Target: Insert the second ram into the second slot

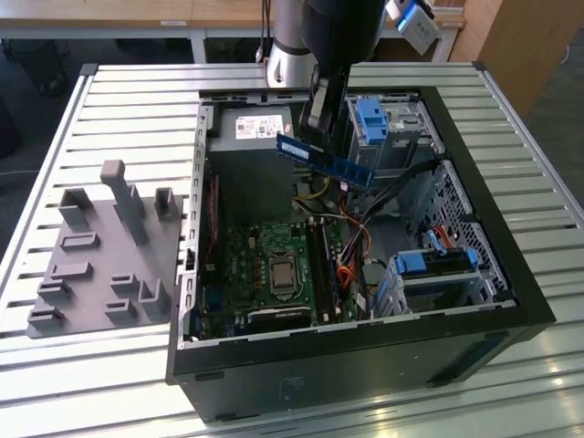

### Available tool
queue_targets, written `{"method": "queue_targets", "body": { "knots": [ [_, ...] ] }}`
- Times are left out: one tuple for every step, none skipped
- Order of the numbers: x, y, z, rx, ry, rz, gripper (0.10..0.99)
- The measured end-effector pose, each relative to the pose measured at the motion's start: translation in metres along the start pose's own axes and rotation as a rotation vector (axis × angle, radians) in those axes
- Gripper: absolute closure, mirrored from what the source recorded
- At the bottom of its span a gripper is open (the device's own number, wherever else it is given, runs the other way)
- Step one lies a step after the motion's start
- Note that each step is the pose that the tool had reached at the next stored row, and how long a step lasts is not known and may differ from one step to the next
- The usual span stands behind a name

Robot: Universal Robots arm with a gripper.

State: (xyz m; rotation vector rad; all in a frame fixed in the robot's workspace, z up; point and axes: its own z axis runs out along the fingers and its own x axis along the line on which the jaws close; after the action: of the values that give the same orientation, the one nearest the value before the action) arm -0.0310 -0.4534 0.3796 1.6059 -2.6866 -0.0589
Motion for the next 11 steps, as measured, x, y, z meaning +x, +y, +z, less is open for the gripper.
{"method": "queue_targets", "body": {
  "knots": [
    [0.0000,0.0000,0.0000,0.000,-0.0002,0.004,0.949],
    [0.0000,0.0000,0.0000,0.000,-0.0003,0.008,0.949],
    [0.0000,0.0000,0.0000,0.000,-0.0005,0.012,0.949],
    [0.0000,0.0000,0.0000,0.000,-0.0007,0.016,0.949],
    [0.0000,0.0000,0.0000,0.000,-0.0009,0.021,0.949],
    [0.0000,0.0000,0.0000,0.000,-0.0010,0.025,0.949],
    [0.0000,0.0000,0.0000,0.000,-0.0012,0.029,0.949],
    [0.0000,0.0000,0.0000,0.000,-0.0013,0.033,0.949],
    [0.0000,0.0000,0.0000,0.000,-0.0015,0.037,0.949],
    [0.0000,0.0000,0.0000,0.000,-0.0016,0.041,0.949],
    [0.0000,0.0000,0.0000,0.000,-0.0019,0.049,0.949]
  ]
}}
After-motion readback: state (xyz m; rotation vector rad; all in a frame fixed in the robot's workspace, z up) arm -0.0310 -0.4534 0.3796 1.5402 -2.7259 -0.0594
